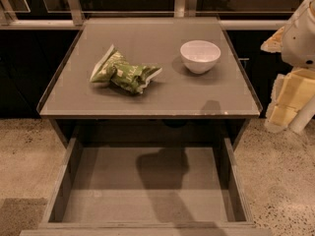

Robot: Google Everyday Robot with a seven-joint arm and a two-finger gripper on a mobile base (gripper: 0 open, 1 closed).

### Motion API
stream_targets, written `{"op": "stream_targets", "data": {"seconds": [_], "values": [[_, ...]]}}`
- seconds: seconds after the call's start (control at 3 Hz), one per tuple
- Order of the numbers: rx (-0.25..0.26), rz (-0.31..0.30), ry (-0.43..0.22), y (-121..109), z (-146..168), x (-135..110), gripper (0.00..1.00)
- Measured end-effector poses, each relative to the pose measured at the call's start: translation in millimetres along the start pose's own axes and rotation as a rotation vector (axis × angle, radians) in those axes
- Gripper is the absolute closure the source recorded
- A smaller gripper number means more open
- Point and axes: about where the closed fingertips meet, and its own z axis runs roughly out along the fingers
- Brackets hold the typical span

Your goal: Place green jalapeno chip bag into top drawer

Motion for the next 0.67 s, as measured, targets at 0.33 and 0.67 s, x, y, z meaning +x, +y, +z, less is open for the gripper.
{"op": "stream_targets", "data": {"seconds": [0.33,0.67], "values": [[0.000,0.000,-0.001,0,0,0,0.00],[-0.006,-0.022,-0.031,-5,6,-13,0.00]]}}
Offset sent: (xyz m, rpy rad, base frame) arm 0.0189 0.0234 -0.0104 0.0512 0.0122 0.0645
